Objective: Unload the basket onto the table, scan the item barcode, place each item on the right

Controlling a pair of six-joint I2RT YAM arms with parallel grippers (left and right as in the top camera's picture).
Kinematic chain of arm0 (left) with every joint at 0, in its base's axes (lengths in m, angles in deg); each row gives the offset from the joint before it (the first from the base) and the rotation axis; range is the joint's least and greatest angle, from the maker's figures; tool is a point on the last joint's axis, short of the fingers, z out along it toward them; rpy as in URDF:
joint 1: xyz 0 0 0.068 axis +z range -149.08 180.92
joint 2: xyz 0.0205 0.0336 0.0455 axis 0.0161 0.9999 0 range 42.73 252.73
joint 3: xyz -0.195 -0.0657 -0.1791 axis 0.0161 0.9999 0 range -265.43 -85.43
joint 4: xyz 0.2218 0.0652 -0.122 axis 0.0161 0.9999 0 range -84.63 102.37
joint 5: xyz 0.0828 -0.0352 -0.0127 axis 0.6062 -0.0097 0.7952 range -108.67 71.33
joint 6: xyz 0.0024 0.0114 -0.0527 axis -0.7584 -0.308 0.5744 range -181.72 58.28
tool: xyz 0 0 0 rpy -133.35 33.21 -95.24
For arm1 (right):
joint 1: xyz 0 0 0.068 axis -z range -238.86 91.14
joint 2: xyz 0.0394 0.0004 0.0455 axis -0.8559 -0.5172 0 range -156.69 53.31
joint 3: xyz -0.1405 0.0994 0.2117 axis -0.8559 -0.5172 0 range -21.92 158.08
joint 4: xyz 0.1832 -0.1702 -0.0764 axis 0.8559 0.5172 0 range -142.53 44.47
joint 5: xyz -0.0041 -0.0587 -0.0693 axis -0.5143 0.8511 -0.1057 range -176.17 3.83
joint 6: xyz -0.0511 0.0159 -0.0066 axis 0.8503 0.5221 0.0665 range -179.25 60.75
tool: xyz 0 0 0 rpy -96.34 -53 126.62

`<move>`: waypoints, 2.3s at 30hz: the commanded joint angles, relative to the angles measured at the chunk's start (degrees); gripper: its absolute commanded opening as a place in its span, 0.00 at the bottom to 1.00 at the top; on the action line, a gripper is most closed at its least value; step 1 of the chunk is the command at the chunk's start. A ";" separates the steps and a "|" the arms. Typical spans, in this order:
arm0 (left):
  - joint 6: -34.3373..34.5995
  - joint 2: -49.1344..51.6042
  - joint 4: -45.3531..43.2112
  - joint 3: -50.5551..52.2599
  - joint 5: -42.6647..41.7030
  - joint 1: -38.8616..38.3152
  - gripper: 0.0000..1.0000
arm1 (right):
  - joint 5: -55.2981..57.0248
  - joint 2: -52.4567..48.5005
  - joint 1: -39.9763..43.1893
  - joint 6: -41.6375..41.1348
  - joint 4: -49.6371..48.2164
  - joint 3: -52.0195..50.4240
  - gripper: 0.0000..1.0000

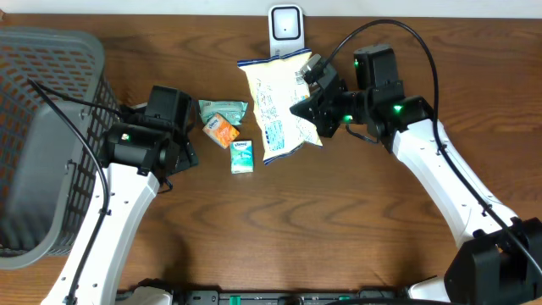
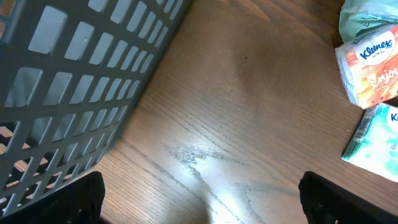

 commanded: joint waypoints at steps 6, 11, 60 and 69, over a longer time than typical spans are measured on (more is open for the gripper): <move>0.31 -0.35 0.15 -0.20 0.74 0.31 0.97 | -1.60 1.05 -0.11 -0.37 0.52 0.44 0.01; 0.31 -0.35 0.15 -0.20 0.74 0.31 0.98 | -1.40 1.05 -0.11 -0.37 0.90 0.39 0.01; 0.31 -0.35 0.15 -0.20 0.74 0.31 0.98 | 73.26 -9.94 -0.48 -12.55 18.86 0.57 0.01; 0.31 -0.35 0.15 -0.20 0.74 0.31 0.98 | 78.73 -9.94 -4.09 -5.18 22.21 0.79 0.01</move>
